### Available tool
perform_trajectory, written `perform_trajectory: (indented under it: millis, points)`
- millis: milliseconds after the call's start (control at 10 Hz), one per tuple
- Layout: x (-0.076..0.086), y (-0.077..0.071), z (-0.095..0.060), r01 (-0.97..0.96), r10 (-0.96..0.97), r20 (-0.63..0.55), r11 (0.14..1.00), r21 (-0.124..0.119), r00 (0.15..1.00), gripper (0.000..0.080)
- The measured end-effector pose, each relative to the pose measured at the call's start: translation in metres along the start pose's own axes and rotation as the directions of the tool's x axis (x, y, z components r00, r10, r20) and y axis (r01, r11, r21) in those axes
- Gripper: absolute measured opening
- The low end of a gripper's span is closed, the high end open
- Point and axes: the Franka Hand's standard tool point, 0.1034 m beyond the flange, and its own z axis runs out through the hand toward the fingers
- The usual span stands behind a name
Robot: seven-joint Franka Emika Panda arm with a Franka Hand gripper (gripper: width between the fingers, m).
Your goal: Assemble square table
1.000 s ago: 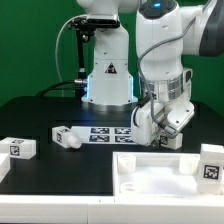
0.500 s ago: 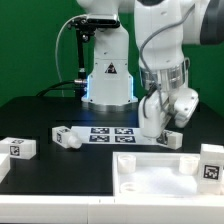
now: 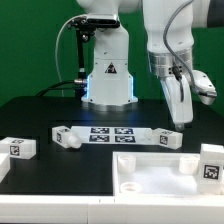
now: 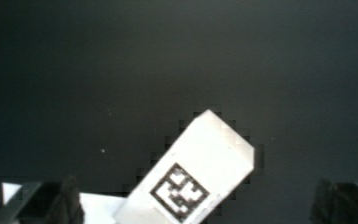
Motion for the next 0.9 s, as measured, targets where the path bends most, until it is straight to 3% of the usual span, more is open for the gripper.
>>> perform_trajectory:
  millis: [200,300,500,600,900]
  points:
    - [0.0,0.0,0.0,0.139,-0.139,-0.001,0.99,-0.001,0.99,0.0649]
    - [-0.004,-0.001,-0.003,0.297,-0.297,-0.01,0.954,-0.034,0.955,0.0649]
    - [-0.017,-0.016,-0.008,0.553,-0.554,0.004,0.831,-0.048,0.833,0.0649]
    - [-0.023,-0.017,-0.006,0.641,-0.642,0.028,0.759,-0.114,0.766,0.0649]
    - [-0.022,-0.022,-0.003,0.767,-0.769,0.025,0.633,-0.105,0.638,0.0649]
